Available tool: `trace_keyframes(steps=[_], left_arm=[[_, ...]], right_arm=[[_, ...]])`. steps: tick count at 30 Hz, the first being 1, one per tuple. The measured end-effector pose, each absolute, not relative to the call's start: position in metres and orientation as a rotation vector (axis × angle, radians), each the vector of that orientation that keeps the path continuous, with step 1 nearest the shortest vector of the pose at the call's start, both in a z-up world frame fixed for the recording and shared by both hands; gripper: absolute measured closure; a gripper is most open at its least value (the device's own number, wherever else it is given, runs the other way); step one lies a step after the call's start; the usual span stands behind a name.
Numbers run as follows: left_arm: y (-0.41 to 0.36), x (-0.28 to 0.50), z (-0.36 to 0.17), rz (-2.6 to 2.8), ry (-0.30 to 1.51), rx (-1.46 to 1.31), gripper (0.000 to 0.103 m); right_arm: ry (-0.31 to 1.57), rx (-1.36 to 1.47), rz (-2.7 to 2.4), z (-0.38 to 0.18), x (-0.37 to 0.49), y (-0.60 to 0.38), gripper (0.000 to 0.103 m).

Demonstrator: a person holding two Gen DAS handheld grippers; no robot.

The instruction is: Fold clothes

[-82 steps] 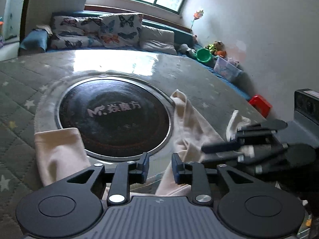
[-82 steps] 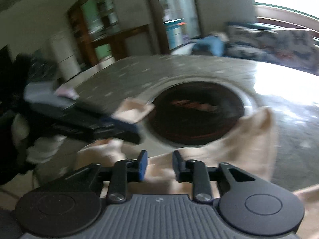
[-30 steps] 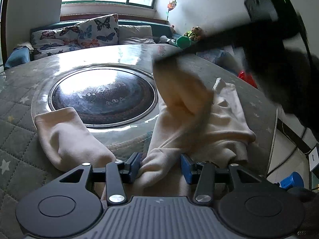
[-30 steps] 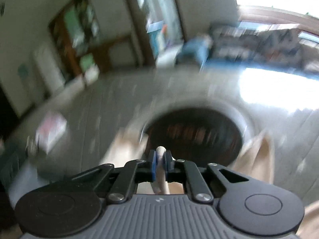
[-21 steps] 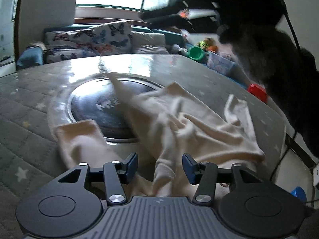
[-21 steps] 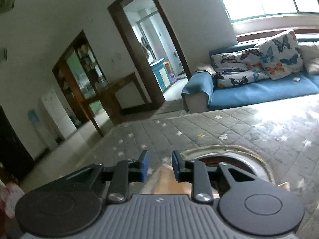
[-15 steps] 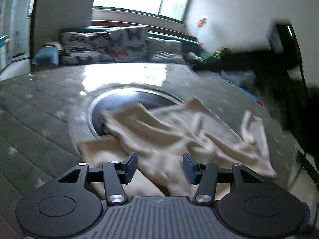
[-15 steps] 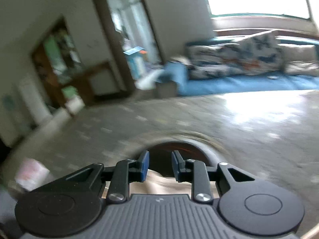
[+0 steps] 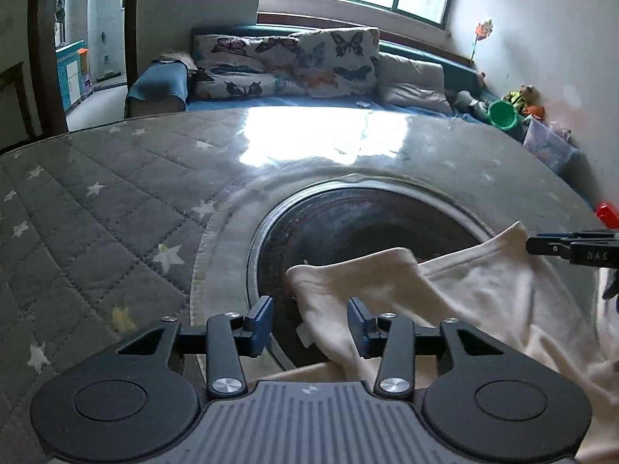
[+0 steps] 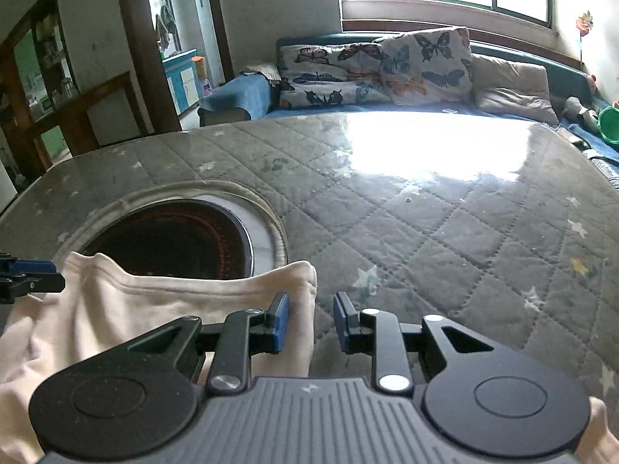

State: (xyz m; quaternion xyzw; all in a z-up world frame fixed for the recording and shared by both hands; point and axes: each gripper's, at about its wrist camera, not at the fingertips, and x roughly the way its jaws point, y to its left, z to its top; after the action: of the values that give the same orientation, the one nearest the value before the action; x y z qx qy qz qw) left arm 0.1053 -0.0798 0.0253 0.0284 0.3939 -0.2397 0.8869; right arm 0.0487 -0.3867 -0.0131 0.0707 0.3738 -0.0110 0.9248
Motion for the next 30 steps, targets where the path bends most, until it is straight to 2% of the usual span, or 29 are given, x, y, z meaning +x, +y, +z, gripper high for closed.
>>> trace_keyframes(steps=[5, 6, 7, 9, 20, 26, 30], left_arm=[[-0.083, 0.107, 0.019, -0.547, 0.821, 0.051, 0.065], [-0.085, 0.107, 0.019, -0.558, 0.819, 0.057, 0.079], [-0.087, 0.108, 0.019, -0.567, 0.817, 0.063, 0.085], [-0.091, 0.109, 0.019, -0.576, 0.806, 0.078, 0.093], [-0.082, 0.142, 0.04, -0.457, 0.654, 0.099, 0.094], [-0.087, 0.168, 0.02, -0.417, 0.728, 0.108, 0.091], [-0.079, 0.165, 0.02, -0.391, 0.724, 0.1, 0.084]], right_arm=[[0.77, 0.136, 0.007, -0.013, 0.06, -0.385, 0.078], [0.774, 0.126, 0.009, -0.013, 0.062, -0.384, 0.08], [0.779, 0.116, 0.008, -0.013, 0.064, -0.383, 0.088], [0.781, 0.082, 0.009, -0.01, 0.069, -0.377, 0.094], [0.634, 0.027, -0.051, 0.022, 0.117, -0.367, 0.096], [0.671, -0.037, -0.077, 0.007, 0.144, -0.359, 0.09], [0.689, -0.016, -0.038, 0.013, 0.13, -0.358, 0.09]])
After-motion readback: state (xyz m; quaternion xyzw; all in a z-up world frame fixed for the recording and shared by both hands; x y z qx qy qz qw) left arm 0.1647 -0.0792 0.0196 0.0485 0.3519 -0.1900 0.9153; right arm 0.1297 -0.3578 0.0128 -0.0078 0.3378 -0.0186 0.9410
